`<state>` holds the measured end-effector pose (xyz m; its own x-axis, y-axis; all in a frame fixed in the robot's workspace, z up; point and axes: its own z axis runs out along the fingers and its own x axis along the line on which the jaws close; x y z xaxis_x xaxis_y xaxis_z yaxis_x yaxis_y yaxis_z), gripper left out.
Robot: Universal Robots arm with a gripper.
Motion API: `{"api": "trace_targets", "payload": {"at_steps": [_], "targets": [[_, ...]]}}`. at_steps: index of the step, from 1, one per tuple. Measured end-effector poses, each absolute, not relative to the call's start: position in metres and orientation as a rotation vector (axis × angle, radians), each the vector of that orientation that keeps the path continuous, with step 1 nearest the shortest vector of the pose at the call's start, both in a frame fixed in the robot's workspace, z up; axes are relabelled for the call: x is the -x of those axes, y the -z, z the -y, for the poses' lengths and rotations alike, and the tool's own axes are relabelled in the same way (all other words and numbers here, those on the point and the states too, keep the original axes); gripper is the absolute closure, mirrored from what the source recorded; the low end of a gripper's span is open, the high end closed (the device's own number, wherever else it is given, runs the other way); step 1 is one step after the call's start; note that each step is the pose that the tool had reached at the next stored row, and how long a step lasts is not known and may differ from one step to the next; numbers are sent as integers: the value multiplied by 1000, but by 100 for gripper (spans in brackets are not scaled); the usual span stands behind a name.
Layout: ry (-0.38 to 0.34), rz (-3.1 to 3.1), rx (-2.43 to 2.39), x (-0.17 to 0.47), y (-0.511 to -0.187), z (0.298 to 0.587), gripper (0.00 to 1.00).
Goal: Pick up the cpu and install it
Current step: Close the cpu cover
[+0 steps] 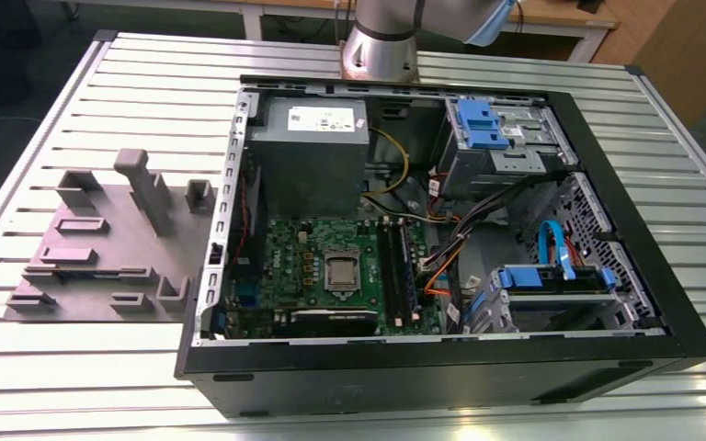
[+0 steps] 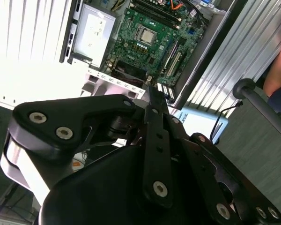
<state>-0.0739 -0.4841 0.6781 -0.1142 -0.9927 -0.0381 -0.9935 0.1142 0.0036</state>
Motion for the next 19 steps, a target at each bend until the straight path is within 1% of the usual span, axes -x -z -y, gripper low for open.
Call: {"api": "trace_targets", "payload": {"at_steps": [19], "targets": [[-45,-2325,2073,74,-655,484,90]]}}
